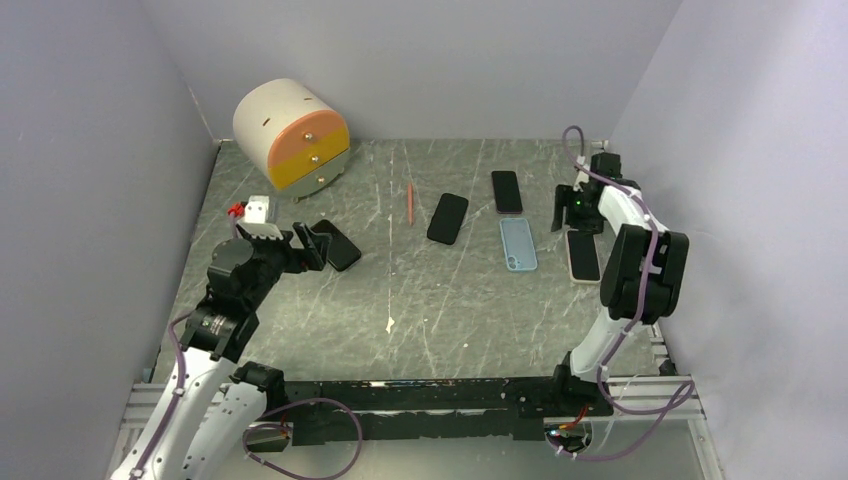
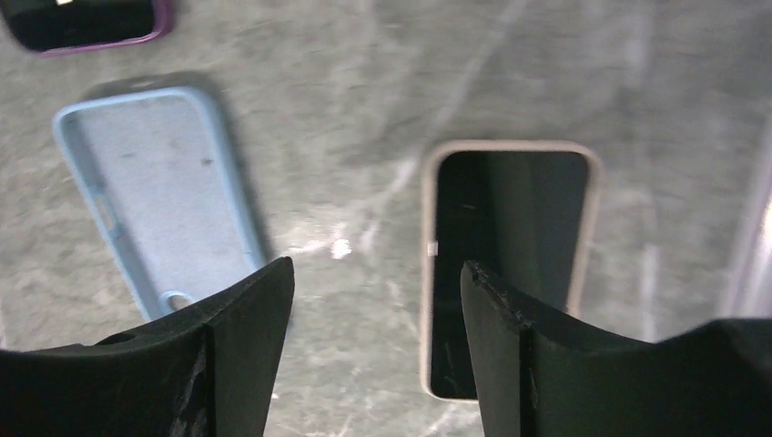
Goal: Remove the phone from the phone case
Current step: Place the phone case at the center of the board, then pick up the phone at the center of the board.
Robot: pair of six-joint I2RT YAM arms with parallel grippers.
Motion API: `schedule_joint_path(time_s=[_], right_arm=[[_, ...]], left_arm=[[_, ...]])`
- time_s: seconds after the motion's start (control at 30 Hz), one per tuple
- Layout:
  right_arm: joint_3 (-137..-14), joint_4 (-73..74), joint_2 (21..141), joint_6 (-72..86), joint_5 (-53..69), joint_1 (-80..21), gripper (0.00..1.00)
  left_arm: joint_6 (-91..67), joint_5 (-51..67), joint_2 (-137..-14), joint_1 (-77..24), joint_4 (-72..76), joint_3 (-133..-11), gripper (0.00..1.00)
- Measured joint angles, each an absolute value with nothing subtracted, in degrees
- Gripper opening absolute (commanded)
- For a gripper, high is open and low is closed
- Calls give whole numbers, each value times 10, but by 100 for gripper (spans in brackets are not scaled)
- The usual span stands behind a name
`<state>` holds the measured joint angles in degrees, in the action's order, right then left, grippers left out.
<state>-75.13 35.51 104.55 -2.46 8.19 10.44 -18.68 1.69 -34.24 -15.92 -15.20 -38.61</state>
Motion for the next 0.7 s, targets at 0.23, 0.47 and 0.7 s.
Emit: schedule_joint_path(time_s=[0.23,0.47,0.7], right_arm=[[-711,330,1019,-11,31,168,78],[-678,321,1025,-8,37,197,99],[-677,306,1042,-26,76,199,99]], left_arm=[[-187,17,-322,-159,-151,-386,94],[-187,17,-312,-159,-145,-386,94],[-187,17,-312,-159,-145,-382,93]])
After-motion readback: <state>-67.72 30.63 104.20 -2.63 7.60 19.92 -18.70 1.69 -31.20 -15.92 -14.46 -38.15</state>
